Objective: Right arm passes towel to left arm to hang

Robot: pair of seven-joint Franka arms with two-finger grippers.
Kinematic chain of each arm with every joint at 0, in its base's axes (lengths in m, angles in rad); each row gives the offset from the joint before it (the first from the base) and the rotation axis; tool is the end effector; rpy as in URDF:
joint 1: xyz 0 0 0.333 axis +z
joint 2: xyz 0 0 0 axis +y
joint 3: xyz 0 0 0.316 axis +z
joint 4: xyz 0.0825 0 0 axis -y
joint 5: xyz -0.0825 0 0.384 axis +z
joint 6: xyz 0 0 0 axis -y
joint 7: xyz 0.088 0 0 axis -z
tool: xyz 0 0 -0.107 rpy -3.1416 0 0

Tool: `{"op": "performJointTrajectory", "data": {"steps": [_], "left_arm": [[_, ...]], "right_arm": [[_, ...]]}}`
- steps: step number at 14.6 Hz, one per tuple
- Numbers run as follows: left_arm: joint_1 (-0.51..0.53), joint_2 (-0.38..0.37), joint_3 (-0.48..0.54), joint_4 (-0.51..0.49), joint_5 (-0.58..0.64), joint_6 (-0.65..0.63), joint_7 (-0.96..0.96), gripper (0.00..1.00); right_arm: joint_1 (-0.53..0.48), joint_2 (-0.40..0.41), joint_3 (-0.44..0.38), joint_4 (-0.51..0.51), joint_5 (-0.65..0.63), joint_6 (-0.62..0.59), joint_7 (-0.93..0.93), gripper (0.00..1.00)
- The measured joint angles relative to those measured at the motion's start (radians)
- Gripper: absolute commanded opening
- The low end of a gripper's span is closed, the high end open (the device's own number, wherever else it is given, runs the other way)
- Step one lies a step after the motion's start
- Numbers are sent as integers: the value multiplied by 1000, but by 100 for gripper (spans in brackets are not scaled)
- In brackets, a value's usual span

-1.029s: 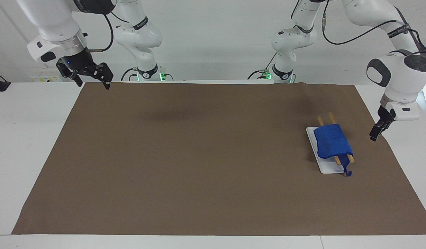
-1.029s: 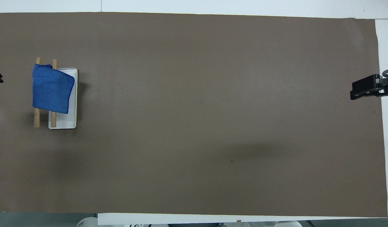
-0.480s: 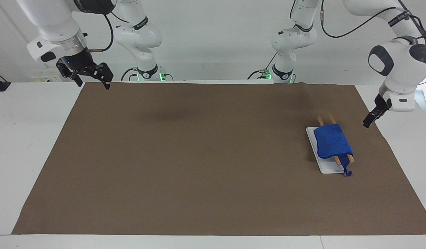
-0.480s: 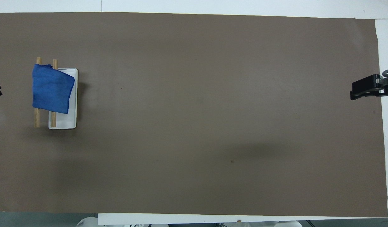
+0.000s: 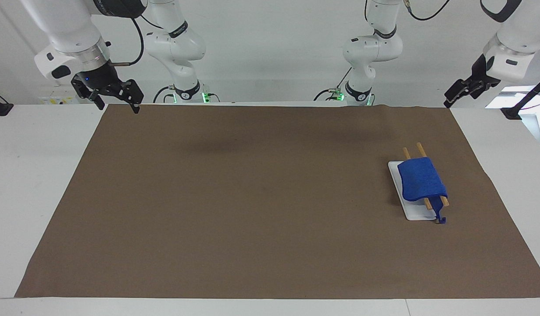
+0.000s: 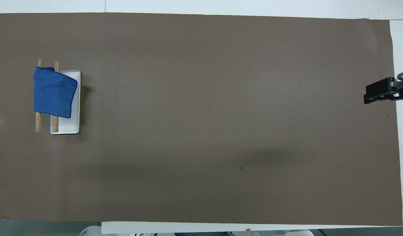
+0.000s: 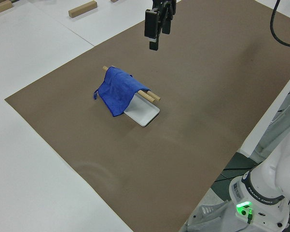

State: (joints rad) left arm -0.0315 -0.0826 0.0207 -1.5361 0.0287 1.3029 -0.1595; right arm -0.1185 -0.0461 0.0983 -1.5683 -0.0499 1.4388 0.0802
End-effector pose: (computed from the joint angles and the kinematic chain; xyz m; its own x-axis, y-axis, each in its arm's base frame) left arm 0.4988 -0.0012 0.6626 0.9773 0.1554 -0.1438 0.1496 -0.9875 -0.0503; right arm 0.5260 -0.0152 0.6396 0.9911 -0.1071 -0.0787 -0.1024 -0.9929 0.0608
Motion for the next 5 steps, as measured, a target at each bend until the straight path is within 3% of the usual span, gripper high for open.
{"op": "performJointTrajectory", "data": {"steps": [2,5], "left_arm": [[-25,63,-20,82,-19,-29,44,100],[-41,113,-39,117,-19,-37,86,100]], "right_arm": [[0,0,0,0,0,0,0,100],[0,0,0,0,0,0,0,100]]}}
